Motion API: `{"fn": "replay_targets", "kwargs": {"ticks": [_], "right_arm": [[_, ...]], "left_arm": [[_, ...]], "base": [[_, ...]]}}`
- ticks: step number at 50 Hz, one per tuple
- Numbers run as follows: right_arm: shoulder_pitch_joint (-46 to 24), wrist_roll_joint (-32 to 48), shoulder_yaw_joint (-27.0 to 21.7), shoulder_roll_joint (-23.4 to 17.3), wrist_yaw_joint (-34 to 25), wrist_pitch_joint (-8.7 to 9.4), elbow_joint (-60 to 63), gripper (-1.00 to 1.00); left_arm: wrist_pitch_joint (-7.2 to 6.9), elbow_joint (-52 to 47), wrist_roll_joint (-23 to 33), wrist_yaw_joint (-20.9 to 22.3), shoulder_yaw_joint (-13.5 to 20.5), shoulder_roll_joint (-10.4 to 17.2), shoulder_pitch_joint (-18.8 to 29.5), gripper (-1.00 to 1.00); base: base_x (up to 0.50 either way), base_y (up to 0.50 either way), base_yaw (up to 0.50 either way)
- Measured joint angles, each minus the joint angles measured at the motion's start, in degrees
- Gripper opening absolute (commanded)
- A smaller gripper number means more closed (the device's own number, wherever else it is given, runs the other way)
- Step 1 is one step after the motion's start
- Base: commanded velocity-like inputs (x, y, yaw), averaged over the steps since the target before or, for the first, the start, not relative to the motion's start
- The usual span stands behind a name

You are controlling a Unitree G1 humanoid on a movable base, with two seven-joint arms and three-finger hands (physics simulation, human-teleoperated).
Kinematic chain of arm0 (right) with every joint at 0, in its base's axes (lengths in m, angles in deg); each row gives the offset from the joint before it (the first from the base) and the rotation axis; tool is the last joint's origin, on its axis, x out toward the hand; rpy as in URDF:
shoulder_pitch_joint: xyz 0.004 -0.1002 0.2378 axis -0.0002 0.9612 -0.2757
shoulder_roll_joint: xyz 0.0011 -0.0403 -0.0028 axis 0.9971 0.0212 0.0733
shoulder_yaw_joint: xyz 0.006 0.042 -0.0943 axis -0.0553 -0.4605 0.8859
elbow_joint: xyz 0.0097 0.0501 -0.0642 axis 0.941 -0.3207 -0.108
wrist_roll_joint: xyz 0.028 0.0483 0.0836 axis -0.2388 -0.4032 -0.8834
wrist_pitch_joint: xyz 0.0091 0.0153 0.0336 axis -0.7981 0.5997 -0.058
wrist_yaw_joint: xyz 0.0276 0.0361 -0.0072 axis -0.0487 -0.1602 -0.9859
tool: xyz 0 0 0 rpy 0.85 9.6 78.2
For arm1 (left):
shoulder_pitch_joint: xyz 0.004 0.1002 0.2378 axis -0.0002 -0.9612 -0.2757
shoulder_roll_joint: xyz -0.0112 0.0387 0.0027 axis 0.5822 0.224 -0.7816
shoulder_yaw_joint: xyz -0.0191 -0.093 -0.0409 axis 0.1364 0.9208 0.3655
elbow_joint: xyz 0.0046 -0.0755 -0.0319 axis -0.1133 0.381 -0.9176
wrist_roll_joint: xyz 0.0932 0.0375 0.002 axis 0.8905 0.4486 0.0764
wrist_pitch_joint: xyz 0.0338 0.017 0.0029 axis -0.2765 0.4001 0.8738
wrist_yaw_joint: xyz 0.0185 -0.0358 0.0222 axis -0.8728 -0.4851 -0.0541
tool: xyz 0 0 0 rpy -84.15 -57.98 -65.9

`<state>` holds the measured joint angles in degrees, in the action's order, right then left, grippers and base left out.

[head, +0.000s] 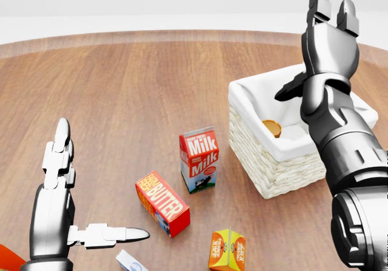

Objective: Pick up the alphabet soup and the tomato sauce, and put them in the basket.

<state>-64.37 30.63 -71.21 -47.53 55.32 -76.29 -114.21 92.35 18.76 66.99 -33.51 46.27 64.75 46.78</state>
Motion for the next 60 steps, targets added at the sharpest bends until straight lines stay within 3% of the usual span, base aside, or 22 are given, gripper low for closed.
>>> {"fn": "replay_targets", "kwargs": {"ticks": [19, 43, 50, 60], "right_arm": [[0.1, -7.2, 0.4, 1.4, 0.0, 0.00, 1.7, 1.00], [5.4, -17.0, -0.2, 2.2, -0.1, 0.00, 6.9, 1.00], [8.9, -21.0, -0.7, 2.8, -2.4, 0.00, 14.6, 1.00], [18.7, -27.1, -1.4, 5.4, -10.2, 0.00, 39.3, 1.00]], "left_arm": [[0.00, 0.0, 0.0, 0.0, 0.0, 0.0, 0.0, 1.00], [0.00, 0.0, 0.0, 0.0, 0.0, 0.0, 0.0, 1.00], [0.00, 0.0, 0.0, 0.0, 0.0, 0.0, 0.0, 1.00], [0.00, 0.0, 0.0, 0.0, 0.0, 0.0, 0.0, 1.00]], "base": [[0.00, 0.00, 0.00], [0.00, 0.00, 0.00], [0.00, 0.00, 0.00], [0.00, 0.00, 0.00]]}}
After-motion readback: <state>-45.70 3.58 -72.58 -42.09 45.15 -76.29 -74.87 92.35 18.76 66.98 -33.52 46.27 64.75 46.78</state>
